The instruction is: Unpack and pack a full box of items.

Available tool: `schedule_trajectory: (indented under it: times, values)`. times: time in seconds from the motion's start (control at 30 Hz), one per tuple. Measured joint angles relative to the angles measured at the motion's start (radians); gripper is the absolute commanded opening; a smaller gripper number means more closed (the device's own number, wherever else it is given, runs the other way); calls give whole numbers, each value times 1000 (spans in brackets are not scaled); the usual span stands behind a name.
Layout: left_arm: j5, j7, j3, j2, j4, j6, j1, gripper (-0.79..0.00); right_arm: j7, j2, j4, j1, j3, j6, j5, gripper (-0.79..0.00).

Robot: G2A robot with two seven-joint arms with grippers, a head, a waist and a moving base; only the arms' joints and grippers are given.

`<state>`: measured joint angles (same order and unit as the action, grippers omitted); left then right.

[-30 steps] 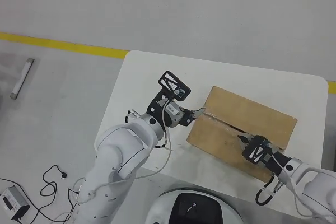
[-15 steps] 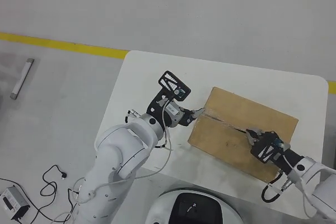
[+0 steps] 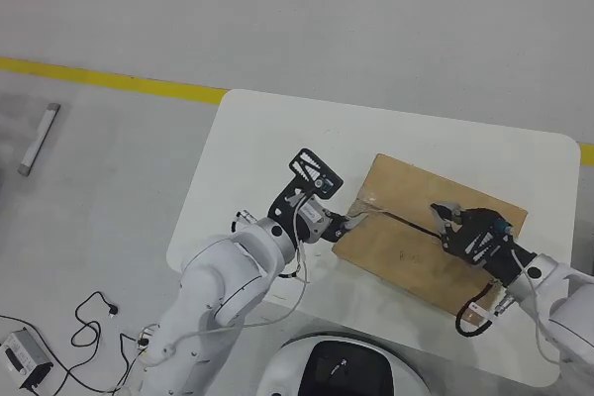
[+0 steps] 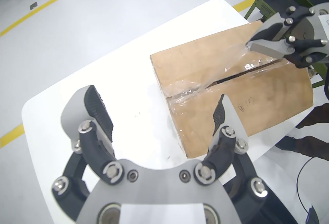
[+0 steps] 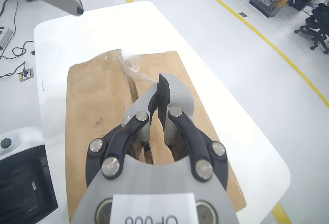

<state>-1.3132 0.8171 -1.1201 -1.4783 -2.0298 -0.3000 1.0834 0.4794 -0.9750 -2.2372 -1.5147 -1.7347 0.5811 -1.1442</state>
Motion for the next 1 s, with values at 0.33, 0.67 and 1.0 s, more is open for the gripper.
schedule_trajectory:
  times: [0.33, 0.67, 1.0]
  values:
    - [-8, 13, 15, 5, 113, 16, -1, 0, 10, 0, 31, 76, 38, -42, 22, -785]
    - [12, 12, 31, 5, 175, 52, -25, 0, 14, 2, 38, 115, 64, -50, 12, -785]
    - [106, 14, 29, 4, 144, 59, -53, 0, 21, 2, 46, 136, 85, -63, 2, -785]
